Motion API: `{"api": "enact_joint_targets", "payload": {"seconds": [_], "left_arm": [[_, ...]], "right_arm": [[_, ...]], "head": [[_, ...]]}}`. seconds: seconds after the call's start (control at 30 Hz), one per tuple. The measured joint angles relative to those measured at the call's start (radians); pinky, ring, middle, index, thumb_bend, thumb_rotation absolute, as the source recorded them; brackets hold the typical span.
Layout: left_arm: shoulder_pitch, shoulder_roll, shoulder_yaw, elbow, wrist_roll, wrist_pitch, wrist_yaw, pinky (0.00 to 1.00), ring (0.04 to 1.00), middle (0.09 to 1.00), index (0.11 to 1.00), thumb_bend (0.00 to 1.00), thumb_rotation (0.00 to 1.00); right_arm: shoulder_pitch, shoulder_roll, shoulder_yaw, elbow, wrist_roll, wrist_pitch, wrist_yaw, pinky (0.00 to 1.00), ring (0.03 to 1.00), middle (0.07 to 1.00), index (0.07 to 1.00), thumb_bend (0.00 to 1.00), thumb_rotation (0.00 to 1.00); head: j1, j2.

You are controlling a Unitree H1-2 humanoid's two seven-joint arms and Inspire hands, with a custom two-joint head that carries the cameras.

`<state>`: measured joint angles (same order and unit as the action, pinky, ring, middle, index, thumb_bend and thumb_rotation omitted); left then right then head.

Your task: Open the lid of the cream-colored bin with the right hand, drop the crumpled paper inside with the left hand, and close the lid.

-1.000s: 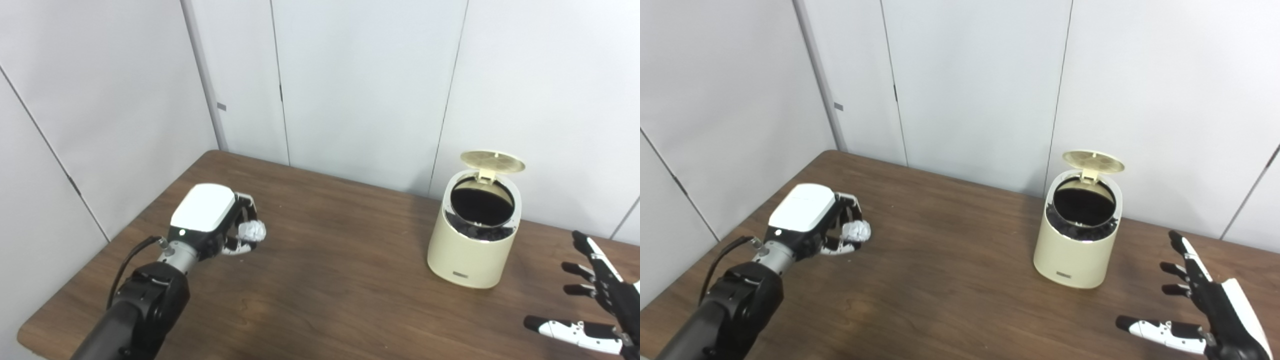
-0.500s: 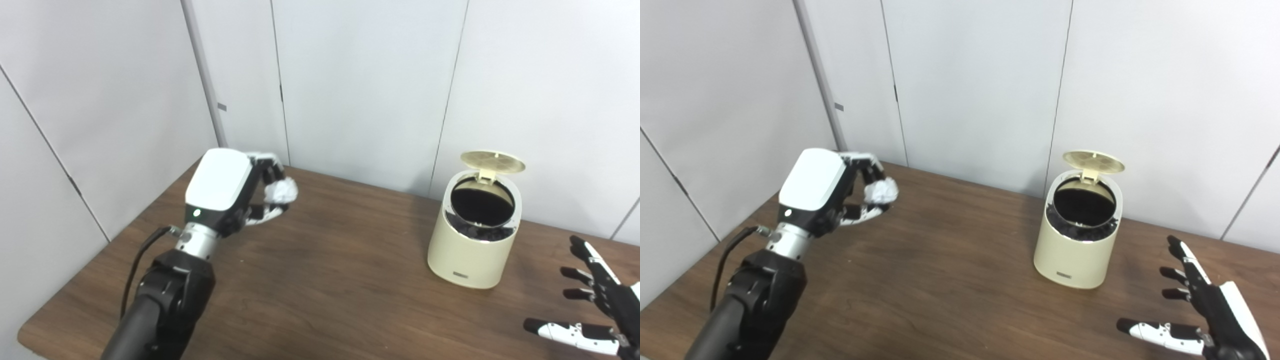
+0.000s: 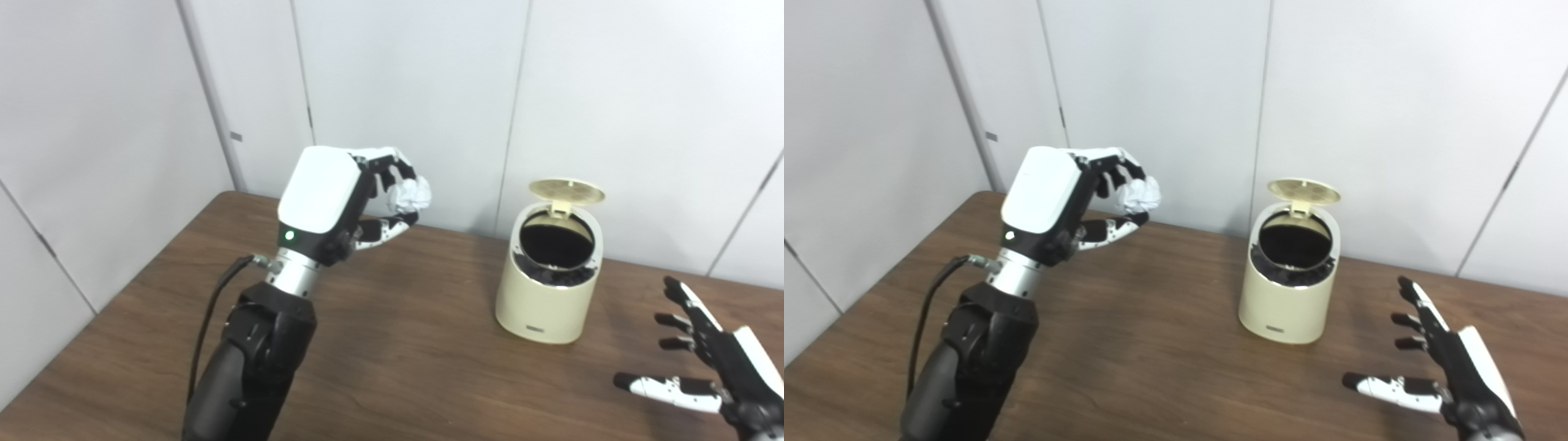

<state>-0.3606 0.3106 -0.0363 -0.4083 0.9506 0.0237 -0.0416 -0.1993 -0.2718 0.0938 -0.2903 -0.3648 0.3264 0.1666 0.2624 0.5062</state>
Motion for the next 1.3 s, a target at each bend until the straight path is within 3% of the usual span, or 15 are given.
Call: {"api": "enact_joint_targets", "payload": {"seconds": [0.27,0.6,0.83,1.3], "left_arm": [[-0.117,-0.051,-0.081,0.121,0.012,-0.050,0.033,0.31,0.362,0.466,0.550,0.49,0.00],[-0.140,-0.115,-0.156,0.246,0.022,-0.087,0.092,0.33,0.366,0.455,0.543,0.50,0.00],[-0.145,-0.172,-0.208,0.349,0.022,-0.111,0.164,0.34,0.383,0.462,0.507,0.50,0.00],[-0.190,-0.188,-0.245,0.505,0.025,-0.119,0.245,0.33,0.369,0.454,0.538,0.50,0.00]], "right_arm": [[0.018,0.002,0.002,0.063,-0.004,-0.068,-0.034,0.70,0.834,0.950,0.940,0.80,0.25],[0.031,0.028,0.015,0.062,-0.041,-0.090,-0.055,0.64,0.839,0.957,0.951,0.81,0.31],[0.034,0.052,0.027,0.063,-0.064,-0.090,-0.056,0.61,0.832,0.965,0.959,0.80,0.34],[0.041,0.066,0.027,0.075,-0.088,-0.103,-0.072,0.62,0.827,0.957,0.951,0.82,0.39]], "head": [[-0.112,-0.025],[-0.229,-0.048],[-0.264,-0.058],[-0.282,-0.067]]}}
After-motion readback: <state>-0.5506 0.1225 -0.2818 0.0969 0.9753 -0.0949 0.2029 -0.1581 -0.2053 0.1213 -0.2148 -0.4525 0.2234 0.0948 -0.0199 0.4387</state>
